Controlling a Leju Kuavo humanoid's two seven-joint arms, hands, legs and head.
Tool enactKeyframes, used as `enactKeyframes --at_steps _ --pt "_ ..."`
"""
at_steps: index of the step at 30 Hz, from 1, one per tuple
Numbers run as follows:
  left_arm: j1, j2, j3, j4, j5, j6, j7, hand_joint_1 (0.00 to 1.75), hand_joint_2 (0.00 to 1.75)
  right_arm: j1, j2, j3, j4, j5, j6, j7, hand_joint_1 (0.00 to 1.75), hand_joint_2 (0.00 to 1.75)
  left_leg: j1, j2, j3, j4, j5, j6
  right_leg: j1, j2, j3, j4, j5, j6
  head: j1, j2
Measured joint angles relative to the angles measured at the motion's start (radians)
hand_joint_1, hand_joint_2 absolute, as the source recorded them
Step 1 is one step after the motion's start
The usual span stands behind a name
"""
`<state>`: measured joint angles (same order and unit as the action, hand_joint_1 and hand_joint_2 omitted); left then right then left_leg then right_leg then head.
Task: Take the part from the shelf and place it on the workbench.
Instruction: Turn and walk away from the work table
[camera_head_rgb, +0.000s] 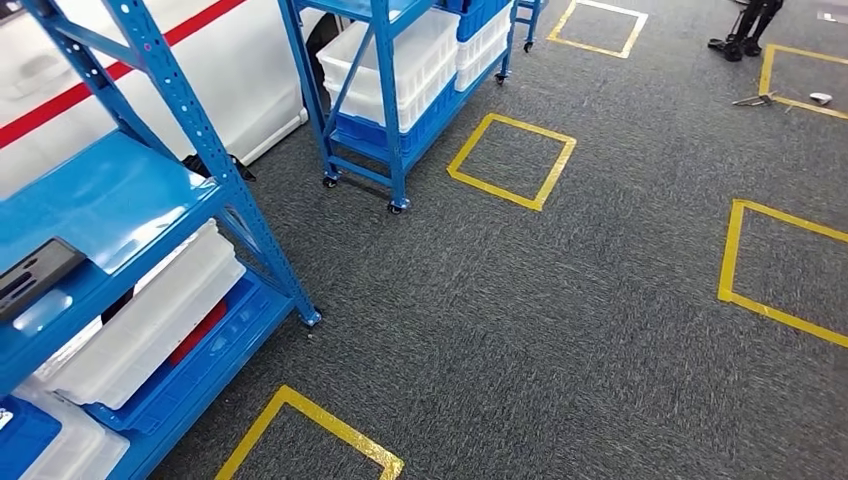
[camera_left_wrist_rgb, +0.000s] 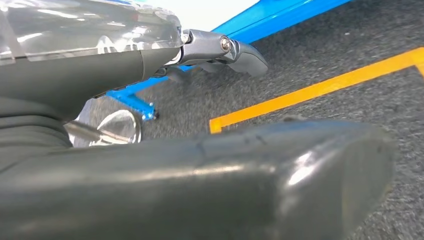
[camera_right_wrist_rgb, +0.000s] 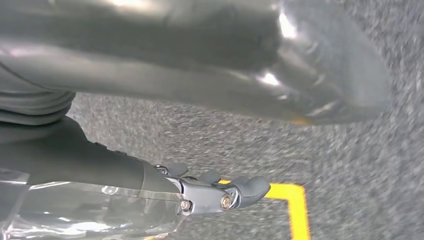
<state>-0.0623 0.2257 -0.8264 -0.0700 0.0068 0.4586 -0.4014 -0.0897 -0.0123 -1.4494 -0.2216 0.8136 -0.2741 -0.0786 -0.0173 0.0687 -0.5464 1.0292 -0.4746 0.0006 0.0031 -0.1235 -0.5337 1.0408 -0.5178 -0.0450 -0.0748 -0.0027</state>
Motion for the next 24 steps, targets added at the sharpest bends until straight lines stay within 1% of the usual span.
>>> enactKeyframes --at_steps 1,2,3,4,5,6,7,8,9,10,11,12,13,14,15,16,17,18,19,20,21,22,23,24 --pt "0.0 0.002 0.007 0.0 0.0 0.001 -0.002 0.0 0.0 -0.001 0.003 -0.002 0.0 -0.005 0.003 -0.005 0.0 0.0 -0.005 0.005 0.002 -0.013 -0.001 0.005 -0.001 -0.011 0.001 -0.001 0.0 0.004 0.0 0.0" --pt "0.001 0.003 0.019 0.001 0.0 0.001 -0.007 0.0 0.0 -0.004 0.005 -0.004 0.0 -0.012 0.007 -0.011 0.0 0.0 -0.006 -0.007 0.001 -0.018 0.003 0.007 -0.002 -0.021 0.003 -0.003 0.0 0.008 0.0 0.0" --pt "0.004 0.003 0.037 0.002 0.0 0.002 -0.012 0.0 0.0 -0.006 0.005 -0.007 0.0 -0.022 0.01 -0.019 0.0 0.0 -0.003 -0.02 0.005 -0.027 0.009 0.009 -0.003 -0.026 0.006 -0.002 -0.002 0.013 0.0 0.0" --pt "0.007 0.001 0.058 0.002 0.0 0.002 -0.02 0.0 0.0 -0.008 0.006 -0.011 0.0 -0.033 0.011 -0.027 0.0 0.0 0.0 -0.031 0.011 -0.038 0.016 0.012 -0.004 -0.011 0.006 0.004 -0.008 0.018 0.0 0.0" --pt "0.009 -0.001 0.082 0.003 0.0 0.001 -0.027 0.0 0.0 -0.009 0.007 -0.016 0.0 -0.044 0.012 -0.034 0.0 0.0 0.005 -0.043 0.016 -0.05 0.025 0.015 -0.006 0.019 -0.002 0.026 -0.024 0.023 0.0 0.0" --pt "0.008 -0.004 0.108 0.003 0.0 0.0 -0.035 0.0 0.0 -0.008 0.008 -0.022 0.0 -0.055 0.012 -0.041 0.0 0.0 0.01 -0.054 0.019 -0.058 0.032 0.018 -0.009 0.056 -0.021 0.07 -0.05 0.029 0.0 0.0" --pt "0.006 -0.007 0.134 0.003 0.0 -0.003 -0.043 0.0 0.0 -0.006 0.009 -0.028 0.0 -0.066 0.011 -0.047 0.0 0.0 0.011 -0.068 0.016 -0.06 0.035 0.02 -0.013 0.092 -0.051 0.13 -0.081 0.034 0.0 0.0" --pt "0.005 -0.009 0.158 0.003 0.0 -0.009 -0.051 0.0 0.0 -0.003 0.009 -0.035 0.0 -0.079 0.011 -0.054 0.0 0.0 0.013 -0.082 0.013 -0.059 0.037 0.02 -0.016 0.11 -0.083 0.194 -0.109 0.038 0.0 0.0" --pt "0.005 -0.012 0.182 0.002 0.0 -0.017 -0.06 0.0 0.0 -0.001 0.009 -0.043 0.0 -0.096 0.011 -0.062 0.0 0.0 0.016 -0.096 0.011 -0.059 0.038 0.019 -0.02 0.118 -0.108 0.241 -0.123 0.043 0.0 0.0" --pt "0.008 -0.016 0.207 0.002 0.0 -0.025 -0.071 0.0 0.0 0.0 0.008 -0.05 0.0 -0.12 0.013 -0.07 0.0 0.0 0.019 -0.111 0.01 -0.057 0.039 0.016 -0.023 0.12 -0.117 0.256 -0.116 0.049 0.0 0.0" --pt "0.01 -0.019 0.233 0.002 0.0 -0.031 -0.083 0.0 0.0 -0.001 0.008 -0.059 0.0 -0.153 0.016 -0.08 0.0 0.0 0.023 -0.125 0.01 -0.053 0.038 0.012 -0.028 0.122 -0.109 0.232 -0.09 0.054 0.0 0.0" --pt "0.012 -0.021 0.26 0.001 0.0 -0.033 -0.096 0.0 0.0 -0.001 0.009 -0.066 0.0 -0.188 0.021 -0.09 0.0 0.0 0.028 -0.139 0.008 -0.047 0.035 0.006 -0.034 0.129 -0.085 0.177 -0.051 0.061 0.0 0.0" --pt "0.013 -0.023 0.286 0.0 0.0 -0.031 -0.108 0.0 0.0 -0.001 0.01 -0.072 0.0 -0.221 0.026 -0.099 0.0 0.0 0.032 -0.153 0.003 -0.037 0.03 -0.002 -0.042 0.151 -0.056 0.114 -0.021 0.068 0.0 0.0" --pt "0.013 -0.024 0.309 -0.001 0.0 -0.028 -0.118 0.0 0.0 -0.001 0.012 -0.077 0.0 -0.246 0.03 -0.105 0.0 0.0 0.034 -0.166 -0.006 -0.024 0.024 -0.011 -0.047 0.173 -0.035 0.062 0.0 0.069 0.0 0.0" --pt "0.013 -0.023 0.328 -0.002 0.0 -0.024 -0.124 0.0 0.0 -0.002 0.014 -0.081 0.0 -0.26 0.032 -0.108 0.0 0.0 0.035 -0.177 -0.015 -0.013 0.019 -0.021 -0.049 0.188 -0.024 0.032 0.007 0.066 0.0 0.0" --pt "0.013 -0.023 0.343 -0.003 0.0 -0.021 -0.128 0.0 0.0 -0.002 0.016 -0.084 0.0 -0.266 0.034 -0.111 0.0 0.0 0.035 -0.188 -0.023 -0.008 0.017 -0.028 -0.048 0.197 -0.023 0.024 0.004 0.059 0.0 0.0" --pt "0.014 -0.023 0.353 -0.003 0.0 -0.017 -0.13 0.0 0.0 -0.004 0.017 -0.086 0.0 -0.266 0.036 -0.114 0.0 0.0 0.036 -0.198 -0.028 -0.006 0.017 -0.036 -0.045 0.186 -0.025 0.025 0.004 0.048 0.0 0.0" --pt "0.016 -0.023 0.36 -0.004 0.0 -0.014 -0.132 0.0 0.0 -0.005 0.018 -0.087 0.0 -0.264 0.039 -0.116 0.0 0.0 0.038 -0.205 -0.03 -0.007 0.02 -0.041 -0.045 0.172 -0.026 0.025 0.005 0.04 0.0 0.0" --pt "0.02 -0.023 0.366 -0.004 0.0 -0.012 -0.133 0.0 0.0 -0.005 0.019 -0.087 0.0 -0.261 0.043 -0.118 0.0 0.0 0.039 -0.194 -0.033 -0.001 0.017 -0.045 -0.044 0.16 -0.025 0.023 0.006 0.032 0.0 0.0" --pt "0.022 -0.023 0.371 -0.004 0.0 -0.011 -0.135 0.0 0.0 -0.006 0.02 -0.087 0.0 -0.258 0.047 -0.119 0.0 0.0 0.038 -0.171 -0.044 0.021 0.005 -0.049 -0.044 0.147 -0.024 0.021 0.007 0.025 0.0 0.0" --pt "0.023 -0.023 0.375 -0.005 0.0 -0.011 -0.137 0.0 0.0 -0.005 0.02 -0.087 0.0 -0.255 0.049 -0.119 0.0 0.0 0.037 -0.14 -0.063 0.064 -0.019 -0.05 -0.043 0.134 -0.024 0.02 0.008 0.019 0.0 0.0" --pt "0.022 -0.024 0.377 -0.006 0.0 -0.011 -0.138 0.0 0.0 -0.003 0.02 -0.087 0.0 -0.252 0.05 -0.119 0.0 0.0 0.035 -0.107 -0.093 0.126 -0.051 -0.051 -0.039 0.12 -0.024 0.019 0.006 0.015 0.0 0.0" --pt "0.019 -0.025 0.378 -0.007 -0.001 -0.011 -0.139 0.0 0.0 -0.002 0.02 -0.087 0.0 -0.248 0.05 -0.119 0.0 0.0 0.035 -0.09 -0.127 0.196 -0.083 -0.051 -0.036 0.104 -0.024 0.02 0.005 0.012 0.0 0.0" --pt "0.019 -0.025 0.378 -0.008 -0.003 -0.013 -0.14 0.0 0.0 -0.001 0.02 -0.087 0.0 -0.244 0.05 -0.119 0.0 0.0 0.036 -0.082 -0.156 0.255 -0.103 -0.051 -0.032 0.089 -0.023 0.02 0.003 0.01 0.0 0.0"
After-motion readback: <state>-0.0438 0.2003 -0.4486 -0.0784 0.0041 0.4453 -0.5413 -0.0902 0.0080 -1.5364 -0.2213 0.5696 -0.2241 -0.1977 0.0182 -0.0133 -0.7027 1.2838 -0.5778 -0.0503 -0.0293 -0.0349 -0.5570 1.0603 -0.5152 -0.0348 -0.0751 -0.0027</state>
